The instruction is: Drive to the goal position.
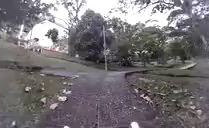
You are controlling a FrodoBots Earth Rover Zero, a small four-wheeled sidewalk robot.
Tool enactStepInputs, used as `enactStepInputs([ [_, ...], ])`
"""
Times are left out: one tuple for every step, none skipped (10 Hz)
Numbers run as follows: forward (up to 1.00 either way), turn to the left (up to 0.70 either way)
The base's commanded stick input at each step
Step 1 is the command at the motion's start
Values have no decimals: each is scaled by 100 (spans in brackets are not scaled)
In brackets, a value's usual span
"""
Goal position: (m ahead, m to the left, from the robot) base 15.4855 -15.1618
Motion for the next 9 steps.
enactStepInputs([
  [70,0],
  [70,0],
  [70,0],
  [70,0],
  [70,0],
  [70,0],
  [70,0],
  [70,0],
  [70,0],
])
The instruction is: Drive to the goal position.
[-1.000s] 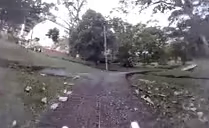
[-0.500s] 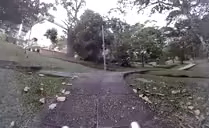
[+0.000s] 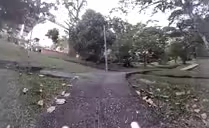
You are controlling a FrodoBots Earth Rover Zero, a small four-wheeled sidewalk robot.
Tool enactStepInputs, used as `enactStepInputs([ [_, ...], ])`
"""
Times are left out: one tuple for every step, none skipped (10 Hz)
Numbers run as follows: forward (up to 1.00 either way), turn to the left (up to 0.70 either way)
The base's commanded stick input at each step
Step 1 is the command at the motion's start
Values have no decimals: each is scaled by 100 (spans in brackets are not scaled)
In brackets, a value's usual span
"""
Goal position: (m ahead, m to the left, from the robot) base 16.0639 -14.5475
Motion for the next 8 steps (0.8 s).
enactStepInputs([
  [70,0],
  [70,0],
  [70,0],
  [70,0],
  [70,-4],
  [70,-14],
  [70,-14],
  [70,-14],
])
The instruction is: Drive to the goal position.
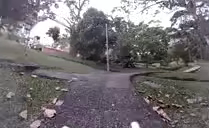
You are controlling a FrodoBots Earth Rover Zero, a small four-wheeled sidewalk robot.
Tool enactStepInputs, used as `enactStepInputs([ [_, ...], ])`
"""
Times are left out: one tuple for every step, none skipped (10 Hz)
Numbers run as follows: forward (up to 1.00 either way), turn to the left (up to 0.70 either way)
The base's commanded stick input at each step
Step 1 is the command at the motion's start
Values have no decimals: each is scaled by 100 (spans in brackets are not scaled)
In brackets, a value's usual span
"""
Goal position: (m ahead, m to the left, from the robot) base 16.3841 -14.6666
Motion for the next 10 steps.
enactStepInputs([
  [70,-14],
  [70,-14],
  [70,-14],
  [70,-14],
  [70,-14],
  [70,-14],
  [70,-14],
  [70,-14],
  [70,-14],
  [70,-14],
])
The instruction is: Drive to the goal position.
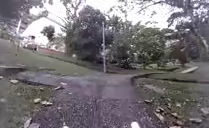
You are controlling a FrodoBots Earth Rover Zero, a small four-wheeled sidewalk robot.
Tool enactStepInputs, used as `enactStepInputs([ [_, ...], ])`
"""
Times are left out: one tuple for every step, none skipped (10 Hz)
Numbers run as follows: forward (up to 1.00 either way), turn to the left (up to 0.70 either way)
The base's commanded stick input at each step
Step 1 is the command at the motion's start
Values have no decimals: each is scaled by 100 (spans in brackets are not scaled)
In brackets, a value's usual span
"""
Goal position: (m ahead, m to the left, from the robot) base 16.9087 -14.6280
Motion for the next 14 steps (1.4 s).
enactStepInputs([
  [70,-14],
  [70,-14],
  [70,-14],
  [70,-14],
  [70,-14],
  [70,-14],
  [70,-14],
  [70,-14],
  [70,-14],
  [70,-14],
  [70,-14],
  [70,-14],
  [70,-13],
  [70,-2],
])
